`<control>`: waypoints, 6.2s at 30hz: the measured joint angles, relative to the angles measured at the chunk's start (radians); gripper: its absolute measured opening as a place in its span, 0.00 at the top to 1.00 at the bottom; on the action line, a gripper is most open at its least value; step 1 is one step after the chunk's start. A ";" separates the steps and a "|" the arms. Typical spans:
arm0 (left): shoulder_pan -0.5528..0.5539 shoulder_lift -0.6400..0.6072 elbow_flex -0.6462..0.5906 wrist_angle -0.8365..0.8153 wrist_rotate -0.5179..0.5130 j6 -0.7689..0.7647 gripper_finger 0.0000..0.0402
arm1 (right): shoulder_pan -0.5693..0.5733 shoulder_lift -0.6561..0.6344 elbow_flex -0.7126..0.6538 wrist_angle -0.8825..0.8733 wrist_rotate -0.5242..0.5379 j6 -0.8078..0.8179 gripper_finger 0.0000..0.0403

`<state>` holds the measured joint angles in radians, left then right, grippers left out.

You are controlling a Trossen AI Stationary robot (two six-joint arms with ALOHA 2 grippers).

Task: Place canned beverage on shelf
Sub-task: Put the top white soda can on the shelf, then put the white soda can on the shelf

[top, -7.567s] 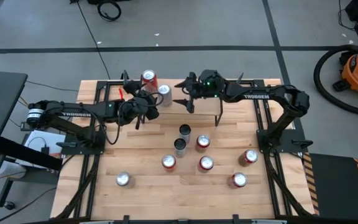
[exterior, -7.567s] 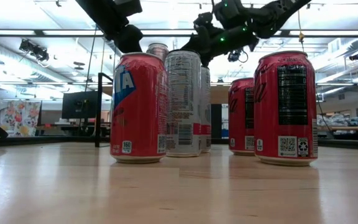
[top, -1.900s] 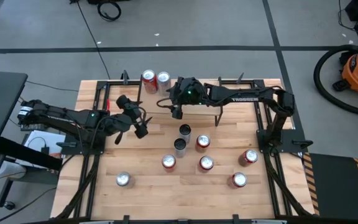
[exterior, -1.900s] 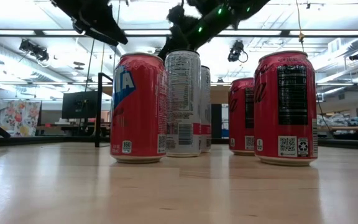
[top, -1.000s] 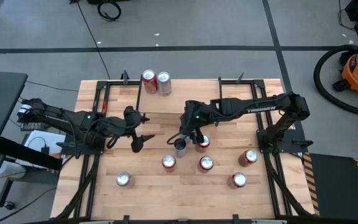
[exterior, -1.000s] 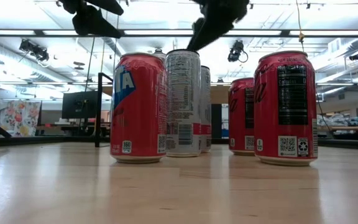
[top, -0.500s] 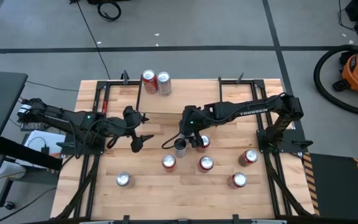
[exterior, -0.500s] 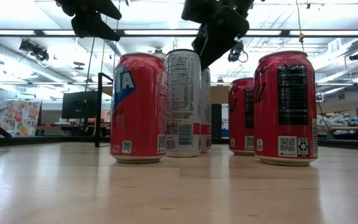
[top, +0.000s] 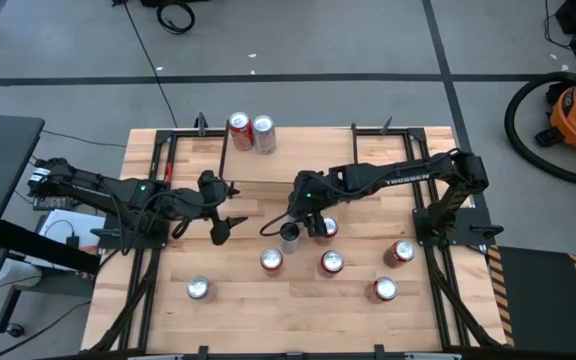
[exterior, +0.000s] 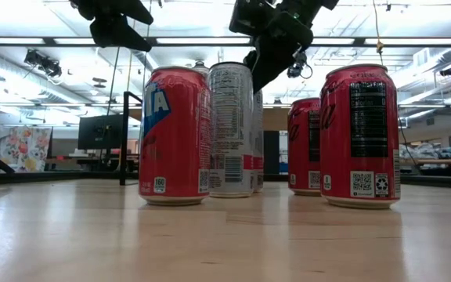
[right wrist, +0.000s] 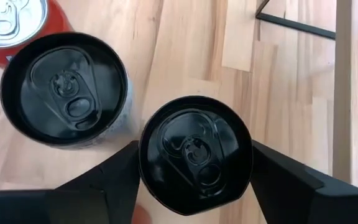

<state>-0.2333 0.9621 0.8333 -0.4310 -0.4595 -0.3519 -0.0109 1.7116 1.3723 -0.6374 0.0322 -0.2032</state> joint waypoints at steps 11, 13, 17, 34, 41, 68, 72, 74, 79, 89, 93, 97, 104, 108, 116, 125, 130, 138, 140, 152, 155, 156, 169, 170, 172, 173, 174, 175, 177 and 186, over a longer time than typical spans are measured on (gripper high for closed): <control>0.000 0.000 0.000 -0.001 -0.003 0.003 0.03 | -0.031 -0.082 0.033 -0.034 0.003 -0.028 0.34; 0.000 0.000 0.000 0.000 -0.004 0.004 0.03 | -0.032 -0.097 0.048 -0.058 0.003 -0.034 0.34; 0.000 0.000 0.000 -0.001 -0.004 0.004 0.03 | -0.032 -0.146 0.066 -0.056 0.016 -0.049 0.34; 0.001 0.000 0.000 0.001 -0.014 0.033 0.03 | -0.151 -0.273 0.144 -0.001 -0.042 -0.141 0.34; 0.025 0.000 0.000 0.000 -0.013 0.042 0.03 | -0.245 -0.124 0.432 -0.248 -0.132 -0.227 0.34; 0.025 0.000 0.000 0.000 -0.010 0.027 0.03 | -0.595 0.165 0.729 -0.422 -0.382 -0.464 0.34; 0.025 0.000 0.000 0.000 -0.017 0.022 0.03 | -0.589 0.166 0.729 -0.409 -0.400 -0.478 0.34; 0.025 0.000 0.000 0.000 -0.023 0.022 0.03 | -0.587 0.166 0.728 -0.405 -0.403 -0.484 0.34; 0.025 0.000 0.000 0.001 -0.037 0.023 0.03 | -0.587 0.168 0.728 -0.410 -0.408 -0.498 0.33; 0.025 0.000 0.000 0.000 -0.037 0.022 0.03 | -0.568 0.168 0.727 -0.409 -0.416 -0.481 0.28; 0.025 0.000 0.000 0.000 -0.037 0.023 0.03 | -0.560 0.169 0.726 -0.384 -0.387 -0.471 0.25; 0.025 0.000 0.000 0.000 -0.037 0.023 0.03 | -0.553 0.169 0.726 -0.378 -0.351 -0.470 0.23; 0.025 0.000 0.000 0.000 -0.037 0.022 0.03 | -0.541 0.168 0.726 -0.370 -0.312 -0.469 0.19; 0.025 0.000 0.000 -0.001 -0.037 0.014 0.03 | -0.539 0.168 0.749 -0.376 -0.288 -0.469 0.15; 0.025 0.000 0.000 -0.019 -0.034 0.003 0.03 | -0.523 0.166 0.844 -0.448 -0.282 -0.449 0.12; 0.024 0.000 0.000 -0.021 -0.034 0.019 0.03 | -0.530 0.164 0.812 -0.548 -0.180 -0.357 0.15; 0.024 0.000 0.000 -0.030 -0.034 0.020 0.03 | -0.549 0.157 0.724 -0.486 -0.185 -0.338 0.18; 0.024 0.000 0.000 -0.033 -0.034 0.020 0.03 | -0.573 0.157 0.606 -0.352 -0.199 -0.339 0.19; 0.024 0.000 0.000 -0.033 -0.034 0.020 0.03 | -0.574 0.157 0.592 -0.326 -0.198 -0.348 0.19; 0.024 0.000 0.000 -0.043 -0.043 0.023 0.03 | -0.571 0.121 0.582 -0.358 -0.133 -0.340 0.19; 0.024 0.000 0.000 -0.059 -0.054 0.018 0.03 | -0.527 0.091 0.582 -0.396 -0.064 -0.298 0.19; 0.024 0.000 0.000 -0.065 -0.061 0.015 0.03 | -0.509 0.083 0.582 -0.405 -0.041 -0.284 0.19; 0.053 0.001 0.000 -0.088 -0.134 0.076 0.03 | -0.242 0.029 0.443 -0.329 0.061 -0.164 0.19; 0.044 0.001 0.000 -0.089 -0.149 0.076 0.03 | -0.217 0.027 0.405 -0.264 0.073 -0.163 0.19; 0.019 0.000 0.000 -0.088 -0.200 0.090 0.03 | -0.172 0.025 0.329 -0.132 0.081 -0.170 0.19; 0.005 0.000 0.000 -0.088 -0.228 0.096 0.03 | -0.154 0.028 0.297 -0.094 0.092 -0.175 0.19; -0.006 0.000 0.000 -0.089 -0.244 0.100 0.03 | -0.136 0.033 0.268 -0.065 0.118 -0.178 0.19; -0.013 0.000 0.000 -0.089 -0.249 0.098 0.03 | -0.120 0.036 0.244 -0.042 0.152 -0.178 0.19; -0.013 0.000 0.000 -0.091 -0.228 0.081 0.03 | -0.092 0.037 0.209 -0.014 0.203 -0.161 0.19; 0.007 0.000 0.000 -0.079 -0.130 0.023 0.03 | 0.042 0.018 0.200 -0.023 0.073 -0.063 0.20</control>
<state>-0.2264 0.9619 0.8337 -0.5102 -0.5898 -0.3293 0.0307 1.7298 1.5723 -0.6602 0.1047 -0.2662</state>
